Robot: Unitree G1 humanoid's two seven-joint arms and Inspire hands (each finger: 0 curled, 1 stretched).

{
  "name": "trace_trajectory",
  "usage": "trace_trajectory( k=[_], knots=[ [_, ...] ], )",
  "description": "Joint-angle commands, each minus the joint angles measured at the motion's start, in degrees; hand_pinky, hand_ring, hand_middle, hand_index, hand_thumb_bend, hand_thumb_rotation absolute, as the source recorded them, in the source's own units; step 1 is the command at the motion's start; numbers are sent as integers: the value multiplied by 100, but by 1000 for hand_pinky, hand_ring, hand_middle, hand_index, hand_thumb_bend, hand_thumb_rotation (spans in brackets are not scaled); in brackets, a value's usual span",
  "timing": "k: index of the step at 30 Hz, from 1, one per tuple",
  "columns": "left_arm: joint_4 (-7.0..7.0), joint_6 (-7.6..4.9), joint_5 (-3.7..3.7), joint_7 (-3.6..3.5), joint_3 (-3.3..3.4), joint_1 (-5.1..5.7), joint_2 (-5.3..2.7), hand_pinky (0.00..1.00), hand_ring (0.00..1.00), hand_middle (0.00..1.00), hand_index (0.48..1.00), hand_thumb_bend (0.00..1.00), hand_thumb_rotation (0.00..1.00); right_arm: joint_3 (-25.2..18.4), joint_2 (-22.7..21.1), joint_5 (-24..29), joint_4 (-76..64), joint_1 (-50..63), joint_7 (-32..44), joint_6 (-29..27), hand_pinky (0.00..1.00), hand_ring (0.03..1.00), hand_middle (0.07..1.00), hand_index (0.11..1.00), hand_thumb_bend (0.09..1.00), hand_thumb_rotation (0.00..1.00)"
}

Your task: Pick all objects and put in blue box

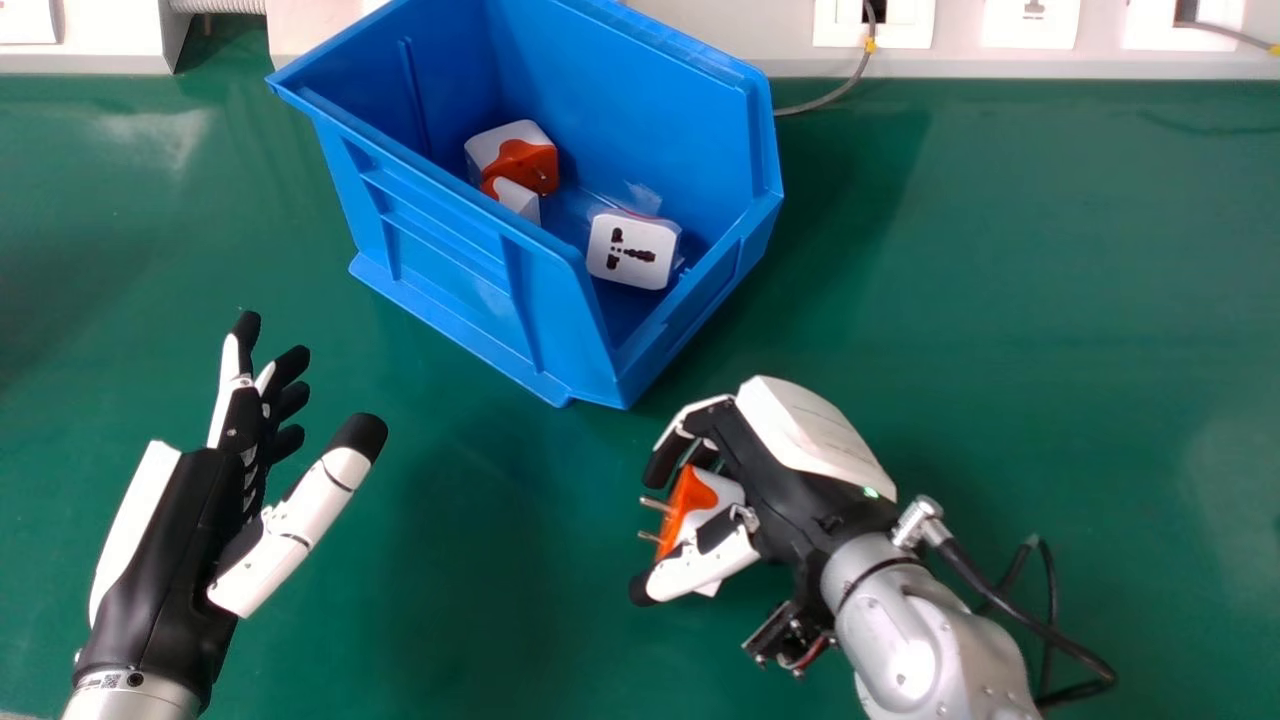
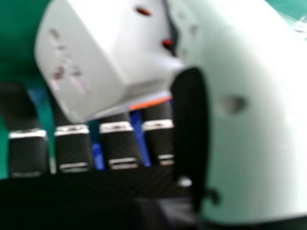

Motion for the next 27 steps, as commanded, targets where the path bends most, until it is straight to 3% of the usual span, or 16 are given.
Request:
trace_trajectory(
  k=[1,7,15,21,27],
  knots=[
    [-125,-49,-42,6,46,-14,38,943,962,977,961,656,715,-172,-85,38,-590,86,112,74,305,420,511,559,487,1],
    [-115,-40,-77,-11,53,-18,33,945,964,979,962,659,720,-357,-238,122,-1289,314,376,214,303,418,508,564,486,0],
    [-146,-28,-47,-2,41,-17,36,946,966,980,963,665,723,-929,-477,322,-2480,529,787,441,317,437,530,547,487,0],
    [-107,-13,-67,-23,33,-61,44,948,968,982,965,667,726,-1383,-473,464,-2805,414,664,343,315,431,514,560,486,0],
    [-73,13,-90,-40,18,-121,37,950,969,983,966,669,725,-1562,-491,559,-2729,-4,570,131,312,433,503,572,486,0]
  ],
)
